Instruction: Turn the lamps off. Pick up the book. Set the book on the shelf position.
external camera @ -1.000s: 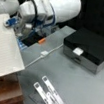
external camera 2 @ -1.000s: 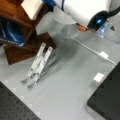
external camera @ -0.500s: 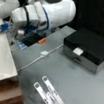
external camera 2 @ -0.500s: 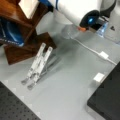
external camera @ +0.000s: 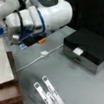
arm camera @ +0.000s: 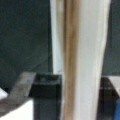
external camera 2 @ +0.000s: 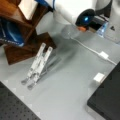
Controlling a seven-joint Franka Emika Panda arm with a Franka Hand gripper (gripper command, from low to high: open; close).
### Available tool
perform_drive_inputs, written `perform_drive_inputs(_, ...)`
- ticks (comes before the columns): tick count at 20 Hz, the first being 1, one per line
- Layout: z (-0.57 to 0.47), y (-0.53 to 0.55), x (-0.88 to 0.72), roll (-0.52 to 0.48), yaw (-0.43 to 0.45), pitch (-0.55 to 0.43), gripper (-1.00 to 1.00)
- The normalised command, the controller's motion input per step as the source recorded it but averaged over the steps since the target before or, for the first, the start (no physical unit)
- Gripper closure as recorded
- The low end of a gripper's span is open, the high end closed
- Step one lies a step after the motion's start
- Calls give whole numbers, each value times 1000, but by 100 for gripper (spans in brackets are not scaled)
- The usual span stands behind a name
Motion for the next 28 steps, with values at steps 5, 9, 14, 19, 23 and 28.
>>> perform_drive_inputs(5, -120, -59, -167, 64, 76, -143, -100)
perform_drive_inputs(9, -116, 20, -179, 71, 62, -141, -100)
perform_drive_inputs(14, -71, 280, -152, 114, -14, -172, -100)
perform_drive_inputs(19, -18, 517, -105, 172, -157, -236, -100)
perform_drive_inputs(23, 36, 542, 39, 168, -244, -215, -100)
perform_drive_inputs(28, 34, 481, 182, 224, -309, -185, -100)
